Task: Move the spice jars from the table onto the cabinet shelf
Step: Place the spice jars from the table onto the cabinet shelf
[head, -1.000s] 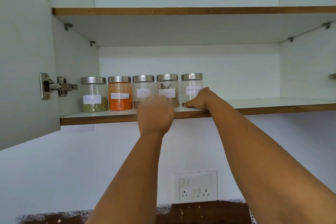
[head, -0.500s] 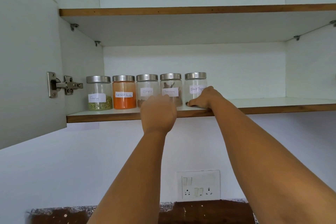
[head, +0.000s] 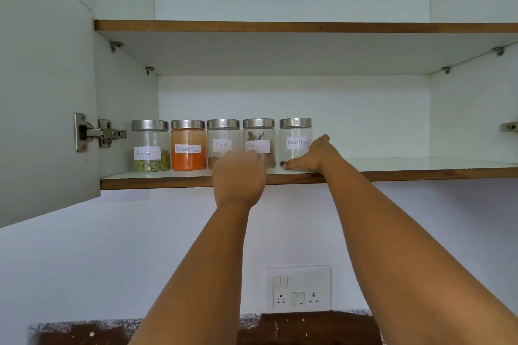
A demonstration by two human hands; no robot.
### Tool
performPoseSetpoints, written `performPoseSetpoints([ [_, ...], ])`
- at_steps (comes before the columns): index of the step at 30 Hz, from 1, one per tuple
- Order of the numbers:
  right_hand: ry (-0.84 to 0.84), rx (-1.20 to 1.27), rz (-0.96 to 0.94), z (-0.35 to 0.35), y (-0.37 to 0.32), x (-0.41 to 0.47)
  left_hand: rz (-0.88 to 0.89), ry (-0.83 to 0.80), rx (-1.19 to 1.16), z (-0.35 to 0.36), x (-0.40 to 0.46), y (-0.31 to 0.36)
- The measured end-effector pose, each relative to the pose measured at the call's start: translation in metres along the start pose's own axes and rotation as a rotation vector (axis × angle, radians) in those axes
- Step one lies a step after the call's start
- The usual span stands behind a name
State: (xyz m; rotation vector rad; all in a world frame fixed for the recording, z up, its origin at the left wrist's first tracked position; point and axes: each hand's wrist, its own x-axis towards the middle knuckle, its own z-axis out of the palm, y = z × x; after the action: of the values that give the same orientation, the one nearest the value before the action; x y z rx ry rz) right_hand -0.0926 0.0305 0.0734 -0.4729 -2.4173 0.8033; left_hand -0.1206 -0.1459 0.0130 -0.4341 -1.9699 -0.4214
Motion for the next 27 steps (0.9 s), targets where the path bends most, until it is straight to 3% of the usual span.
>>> performPoseSetpoints([
  [7,0.297,-0.333,-0.099,0.013,0.024,-0.055,0.041,-0.045,-0.014,-0.012,-0.006,0.0],
  [11,0.32,-0.314,-0.238,0.017,0.054,-0.086,0.008,-0.04,-0.073,-0.018,-0.045,0.011],
  [15,0.347,-0.231,-0.336,0.039,0.087,-0.13,-0.092,-0.152,-0.235,-0.018,-0.108,0.044],
  [18,0.426,-0.206,-0.251,0.074,0.133,-0.187,-0.166,-0.289,-0.296,-0.014,-0.163,0.069],
  [22,0.317,-0.158,-0.063,0.116,0.198,-0.248,-0.253,-0.434,-0.361,-0.01,-0.252,0.082],
  [27,0.262,-0.148,0.084,0.136,0.261,-0.314,-0.412,-0.795,-0.285,-0.007,-0.359,0.075],
])
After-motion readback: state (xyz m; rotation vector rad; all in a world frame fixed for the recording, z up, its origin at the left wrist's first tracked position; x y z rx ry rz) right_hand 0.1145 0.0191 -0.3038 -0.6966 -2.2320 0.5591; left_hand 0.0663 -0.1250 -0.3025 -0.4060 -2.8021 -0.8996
